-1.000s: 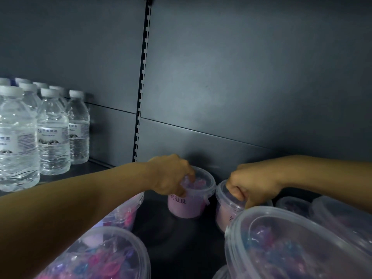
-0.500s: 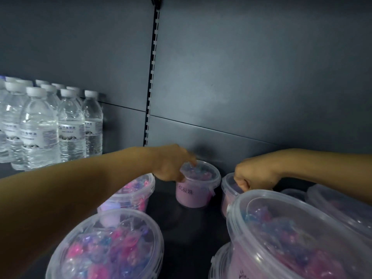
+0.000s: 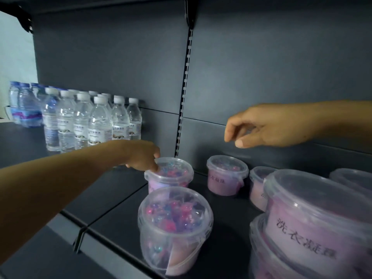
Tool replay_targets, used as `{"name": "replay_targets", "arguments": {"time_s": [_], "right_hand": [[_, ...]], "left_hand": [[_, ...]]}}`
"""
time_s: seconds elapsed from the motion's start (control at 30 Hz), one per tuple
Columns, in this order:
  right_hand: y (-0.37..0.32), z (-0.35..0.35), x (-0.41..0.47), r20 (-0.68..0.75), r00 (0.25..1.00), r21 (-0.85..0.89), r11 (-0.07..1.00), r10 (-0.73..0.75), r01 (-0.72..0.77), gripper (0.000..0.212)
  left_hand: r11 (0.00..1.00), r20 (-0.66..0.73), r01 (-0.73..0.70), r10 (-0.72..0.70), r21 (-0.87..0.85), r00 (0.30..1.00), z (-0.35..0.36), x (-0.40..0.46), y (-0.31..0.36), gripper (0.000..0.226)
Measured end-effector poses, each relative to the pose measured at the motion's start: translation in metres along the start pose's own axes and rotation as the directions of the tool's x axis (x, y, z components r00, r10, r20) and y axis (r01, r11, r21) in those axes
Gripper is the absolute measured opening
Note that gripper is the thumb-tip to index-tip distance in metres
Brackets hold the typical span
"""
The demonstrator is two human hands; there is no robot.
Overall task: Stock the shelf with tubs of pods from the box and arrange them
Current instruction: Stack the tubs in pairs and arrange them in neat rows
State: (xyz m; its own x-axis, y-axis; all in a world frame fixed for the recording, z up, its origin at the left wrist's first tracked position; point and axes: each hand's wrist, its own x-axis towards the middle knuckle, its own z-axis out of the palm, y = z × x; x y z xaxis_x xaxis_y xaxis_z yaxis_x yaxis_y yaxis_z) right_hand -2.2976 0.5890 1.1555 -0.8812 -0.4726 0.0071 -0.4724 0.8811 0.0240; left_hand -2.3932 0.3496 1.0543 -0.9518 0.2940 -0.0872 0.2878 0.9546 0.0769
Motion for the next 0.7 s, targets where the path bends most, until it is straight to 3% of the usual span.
{"name": "replay_targets", "arguments": {"time_s": [0.17, 0.3, 0.4, 0.5, 0.57, 0.7], "right_hand": [[-0.076, 0.017, -0.012, 0.119, 0.989, -0.062, 0.993, -0.091, 0.099, 0.03], [-0.108, 0.06, -0.018, 0.231, 0.971, -0.204, 0.973, -0.059, 0.107, 0.045], [-0.115, 0.09, -0.025, 0.115, 0.992, -0.305, 0.949, -0.052, 0.085, 0.047], [-0.118, 0.107, -0.034, -0.071, 0.99, -0.411, 0.908, -0.118, 0.079, 0.033], [-0.119, 0.114, -0.04, -0.114, 0.983, -0.49, 0.869, -0.142, 0.069, 0.025], [-0.13, 0.104, -0.054, -0.202, 0.977, -0.496, 0.867, -0.065, -0.045, 0.025]], "left_hand": [[0.964, -0.139, -0.041, 0.004, -0.262, 0.99, 0.023, -0.004, -0.013, 0.021], [0.895, -0.214, -0.063, -0.037, -0.442, 0.976, 0.036, -0.007, -0.019, 0.026], [0.839, -0.226, -0.1, -0.028, -0.535, 0.974, 0.046, -0.009, -0.025, 0.03], [0.775, -0.25, -0.137, -0.028, -0.617, 0.968, 0.057, -0.008, -0.028, 0.019], [0.737, -0.273, -0.147, -0.053, -0.66, 0.96, 0.064, -0.007, -0.027, 0.008], [0.603, -0.283, -0.157, -0.119, -0.782, 0.952, 0.071, -0.003, -0.024, 0.015]]}}
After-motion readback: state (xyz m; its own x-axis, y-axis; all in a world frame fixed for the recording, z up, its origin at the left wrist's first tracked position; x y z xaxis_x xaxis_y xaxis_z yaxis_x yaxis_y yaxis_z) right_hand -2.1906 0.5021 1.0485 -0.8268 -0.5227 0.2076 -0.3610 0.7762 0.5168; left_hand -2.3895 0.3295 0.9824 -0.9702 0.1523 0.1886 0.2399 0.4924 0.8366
